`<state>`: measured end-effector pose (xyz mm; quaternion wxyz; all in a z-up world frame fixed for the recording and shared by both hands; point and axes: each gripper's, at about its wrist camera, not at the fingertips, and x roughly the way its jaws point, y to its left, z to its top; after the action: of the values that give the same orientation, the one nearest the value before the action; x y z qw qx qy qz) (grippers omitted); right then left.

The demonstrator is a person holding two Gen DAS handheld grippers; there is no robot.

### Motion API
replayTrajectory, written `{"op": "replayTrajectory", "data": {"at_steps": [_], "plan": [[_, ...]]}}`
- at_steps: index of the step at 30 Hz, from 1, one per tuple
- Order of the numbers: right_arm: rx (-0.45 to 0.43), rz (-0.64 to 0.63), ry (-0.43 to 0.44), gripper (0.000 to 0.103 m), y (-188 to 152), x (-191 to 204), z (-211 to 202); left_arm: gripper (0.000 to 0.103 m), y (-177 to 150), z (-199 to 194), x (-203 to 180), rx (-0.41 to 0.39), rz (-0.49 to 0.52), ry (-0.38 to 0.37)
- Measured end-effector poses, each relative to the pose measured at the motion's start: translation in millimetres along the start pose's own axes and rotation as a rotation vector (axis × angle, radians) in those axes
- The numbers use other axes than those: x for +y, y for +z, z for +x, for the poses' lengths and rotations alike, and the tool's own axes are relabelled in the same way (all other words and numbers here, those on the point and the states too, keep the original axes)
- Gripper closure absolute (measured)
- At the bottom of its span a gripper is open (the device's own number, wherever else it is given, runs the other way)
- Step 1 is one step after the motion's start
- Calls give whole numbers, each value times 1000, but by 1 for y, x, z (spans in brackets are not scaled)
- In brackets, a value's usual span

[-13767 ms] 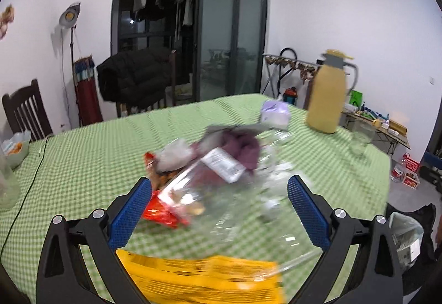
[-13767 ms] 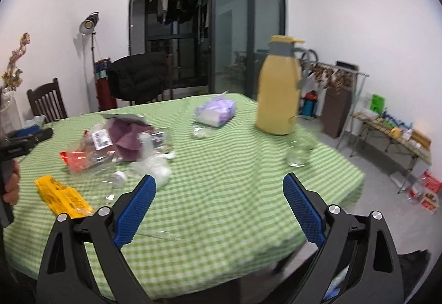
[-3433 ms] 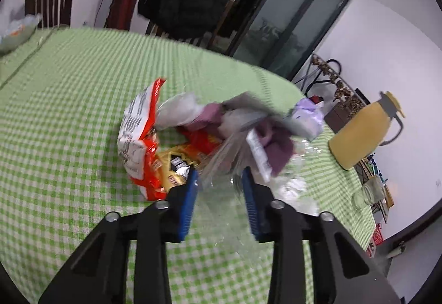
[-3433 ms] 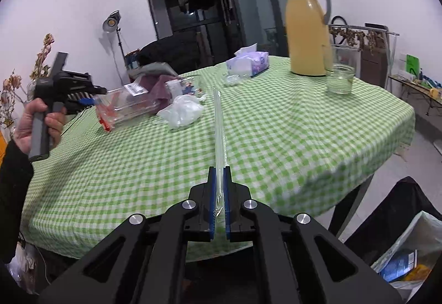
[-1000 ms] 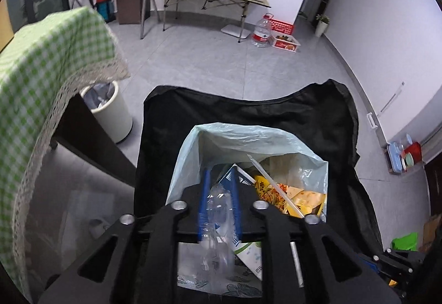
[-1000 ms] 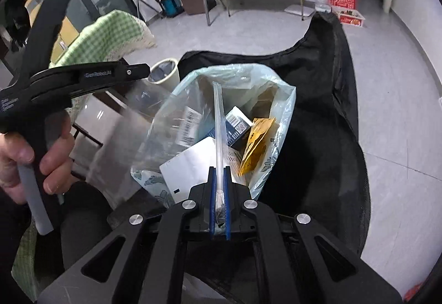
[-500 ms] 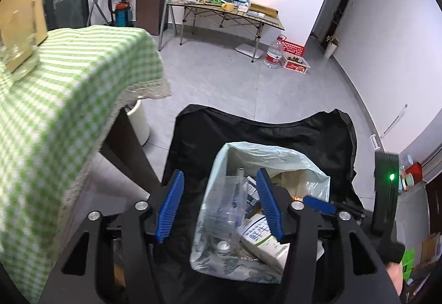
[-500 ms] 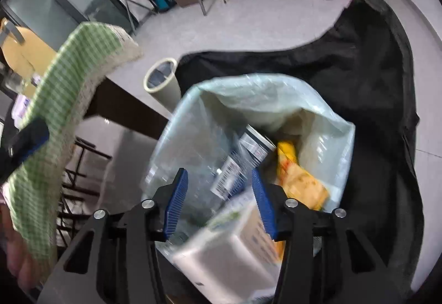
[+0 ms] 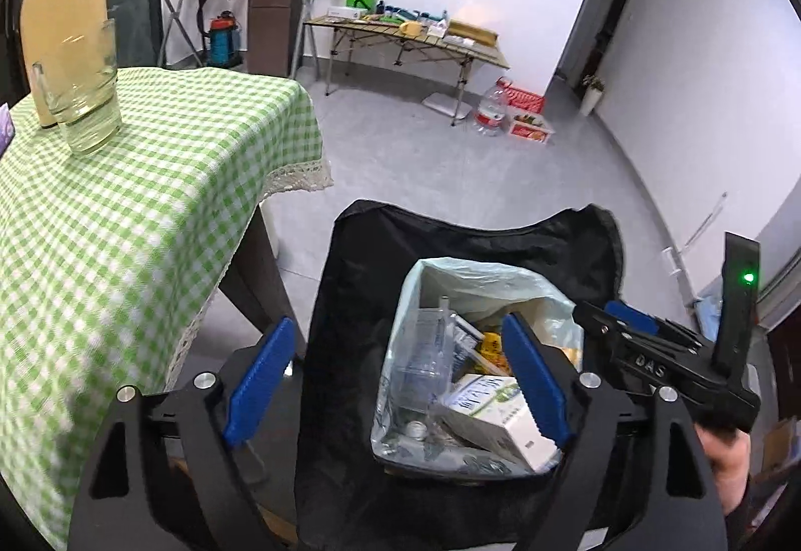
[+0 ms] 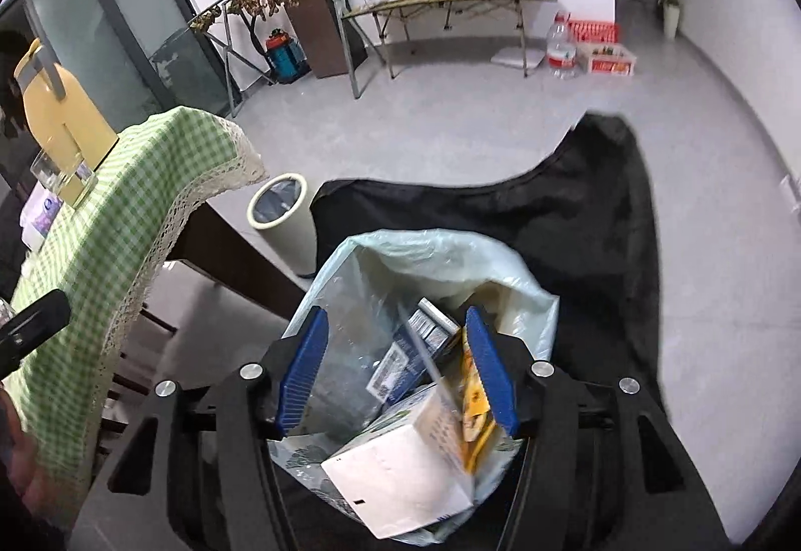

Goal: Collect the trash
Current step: 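Move both open tools back over the table toward the remaining wrappers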

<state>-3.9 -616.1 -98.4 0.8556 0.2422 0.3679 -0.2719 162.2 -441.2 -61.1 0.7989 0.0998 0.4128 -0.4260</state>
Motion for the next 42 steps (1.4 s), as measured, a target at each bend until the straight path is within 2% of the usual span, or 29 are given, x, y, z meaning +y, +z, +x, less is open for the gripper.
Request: {"op": "replayTrajectory", "data": {"at_steps": [3,7,17,20,23,25,29,32,36,38,40,42], "plan": [[-50,-37,-10,42,6,14,-17,13,-2,-28,12,-61,-14,-10],[-121,-87,14,40,13,43,-41,11,-5,-66,32,-130,-28,14],[-256,-199,161,37,18,152,-79,10,-24,-170,105,-295,-91,161],[-281,-242,189,32,14,183,-87,10,-38,-202,136,-334,-149,219],[-290,-297,225,31,8,219,-95,10,-53,-230,168,-371,-224,317],[-292,-334,253,31,1,245,-100,10,-65,-254,194,-417,-304,402],[-295,-383,295,31,-10,278,-105,10,-91,-300,242,-493,-447,496],[-288,-417,324,29,-18,303,-105,10,-108,-328,272,-509,-495,577],[-289,-473,356,29,-28,332,-113,10,-133,-365,303,-553,-514,746],[-290,-502,373,29,-33,345,-116,10,-144,-375,322,-545,-529,815],[-290,-521,385,29,-36,355,-118,10,-153,-378,349,-492,-557,830],[-279,-543,400,29,-41,366,-118,10,-166,-378,379,-434,-620,805]]}}
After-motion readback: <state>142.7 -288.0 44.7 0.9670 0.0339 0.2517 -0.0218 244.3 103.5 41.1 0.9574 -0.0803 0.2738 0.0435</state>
